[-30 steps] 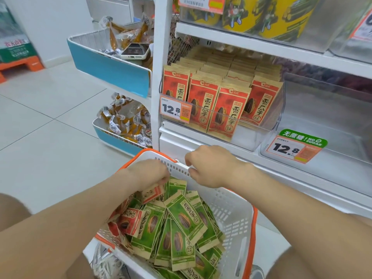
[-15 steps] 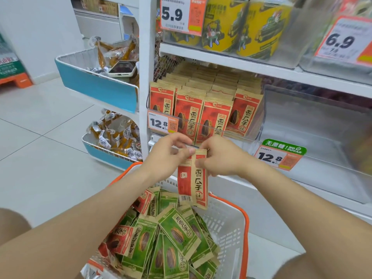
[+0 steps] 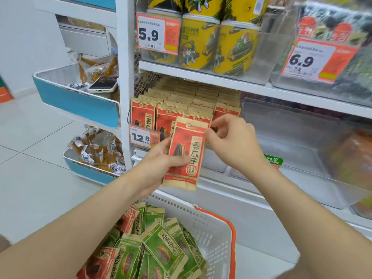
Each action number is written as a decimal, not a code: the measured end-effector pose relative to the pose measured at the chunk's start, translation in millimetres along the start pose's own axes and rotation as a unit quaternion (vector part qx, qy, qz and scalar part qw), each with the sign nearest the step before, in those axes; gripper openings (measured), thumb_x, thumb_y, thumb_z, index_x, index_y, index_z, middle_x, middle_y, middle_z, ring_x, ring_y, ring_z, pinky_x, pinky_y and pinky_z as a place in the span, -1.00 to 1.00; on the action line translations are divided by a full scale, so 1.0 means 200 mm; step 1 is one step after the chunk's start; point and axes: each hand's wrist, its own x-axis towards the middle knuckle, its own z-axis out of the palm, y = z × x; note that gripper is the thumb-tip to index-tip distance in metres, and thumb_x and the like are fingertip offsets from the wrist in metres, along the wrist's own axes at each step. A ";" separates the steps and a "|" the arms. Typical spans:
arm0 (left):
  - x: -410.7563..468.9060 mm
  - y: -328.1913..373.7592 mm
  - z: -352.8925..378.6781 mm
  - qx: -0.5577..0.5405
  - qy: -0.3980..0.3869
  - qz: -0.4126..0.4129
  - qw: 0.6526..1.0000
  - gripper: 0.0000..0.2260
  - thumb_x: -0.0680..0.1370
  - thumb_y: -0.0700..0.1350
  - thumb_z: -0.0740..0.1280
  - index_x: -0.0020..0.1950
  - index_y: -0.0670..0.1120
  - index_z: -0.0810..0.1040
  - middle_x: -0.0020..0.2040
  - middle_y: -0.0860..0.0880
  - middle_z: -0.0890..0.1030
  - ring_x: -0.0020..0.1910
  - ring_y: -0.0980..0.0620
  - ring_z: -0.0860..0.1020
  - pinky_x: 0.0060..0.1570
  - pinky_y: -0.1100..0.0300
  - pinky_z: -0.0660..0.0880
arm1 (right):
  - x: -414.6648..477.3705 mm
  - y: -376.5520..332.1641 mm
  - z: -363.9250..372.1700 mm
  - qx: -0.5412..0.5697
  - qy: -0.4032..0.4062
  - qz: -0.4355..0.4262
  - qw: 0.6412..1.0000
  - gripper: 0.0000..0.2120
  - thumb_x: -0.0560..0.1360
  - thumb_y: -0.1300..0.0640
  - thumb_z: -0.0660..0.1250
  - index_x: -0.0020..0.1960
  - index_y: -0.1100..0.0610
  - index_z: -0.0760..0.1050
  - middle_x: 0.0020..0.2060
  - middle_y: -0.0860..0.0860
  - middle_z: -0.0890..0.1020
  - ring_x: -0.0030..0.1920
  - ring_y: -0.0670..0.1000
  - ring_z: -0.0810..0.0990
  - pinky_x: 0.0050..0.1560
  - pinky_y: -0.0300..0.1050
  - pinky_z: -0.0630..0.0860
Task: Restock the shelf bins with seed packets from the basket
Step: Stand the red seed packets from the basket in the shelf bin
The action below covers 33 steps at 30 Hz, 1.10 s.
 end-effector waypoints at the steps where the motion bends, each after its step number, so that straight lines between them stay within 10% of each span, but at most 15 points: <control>1: 0.01 0.01 0.01 -0.025 0.015 0.005 1.000 -0.63 0.62 -0.30 0.39 0.40 -0.05 0.54 0.18 -0.14 0.73 0.12 -0.18 0.72 0.19 -0.19 0.62 | 0.00 0.00 -0.02 0.040 -0.022 0.027 0.999 -0.84 0.55 -0.08 0.43 -0.04 0.01 0.62 -0.34 -0.07 0.70 -0.22 -0.11 0.66 -0.16 -0.33 0.51; 5: 0.05 0.03 0.08 -0.096 0.072 0.030 0.992 -0.70 0.65 -0.18 0.38 0.38 -0.01 0.57 0.17 -0.14 0.73 0.07 -0.15 0.73 0.09 -0.12 0.65 | -0.05 -0.02 -0.02 0.280 -0.162 0.124 0.938 -0.79 0.56 0.05 0.52 -0.07 0.21 0.68 -0.20 0.12 0.76 -0.20 0.10 0.76 -0.24 -0.07 0.70; 18: 0.11 0.05 0.34 -0.030 0.262 0.207 0.942 -0.67 0.54 0.01 0.55 0.23 -0.06 0.61 0.00 0.01 0.76 -0.01 0.06 0.74 -0.01 0.13 0.67 | -0.19 -0.13 0.20 0.607 0.007 0.273 0.746 -0.81 0.64 0.16 0.41 0.19 0.17 0.71 0.03 0.07 0.77 0.12 0.08 0.75 0.28 0.07 0.63; 22: 0.12 0.08 0.39 -0.069 0.286 0.188 0.937 -0.75 0.58 0.08 0.49 0.17 -0.02 0.66 -0.03 0.03 0.76 -0.04 0.07 0.75 -0.01 0.05 0.68 | -0.17 -0.11 0.13 0.595 0.006 0.256 0.762 -0.77 0.53 0.04 0.54 0.04 0.20 0.74 -0.08 0.12 0.78 0.03 0.12 0.77 0.08 0.00 0.70; 26: 0.15 0.10 0.41 -0.081 0.287 0.189 0.936 -0.79 0.59 0.06 0.49 0.16 -0.01 0.66 -0.02 0.02 0.76 -0.04 0.05 0.75 -0.03 0.03 0.68 | -0.14 -0.07 0.11 0.488 0.050 0.173 0.854 -0.84 0.56 0.01 0.52 -0.02 0.11 0.74 -0.16 -0.01 0.78 -0.13 -0.10 0.74 -0.12 -0.21 0.65; 33: 0.16 0.10 0.43 -0.047 0.257 0.191 0.946 -0.80 0.57 -0.03 0.53 0.16 -0.04 0.67 0.00 -0.01 0.76 -0.01 0.01 0.75 0.06 -0.02 0.68 | -0.09 0.00 0.09 0.318 0.022 0.098 0.943 -0.79 0.64 -0.01 0.33 -0.07 0.07 0.64 -0.16 0.02 0.74 -0.08 0.10 0.71 0.07 0.24 0.65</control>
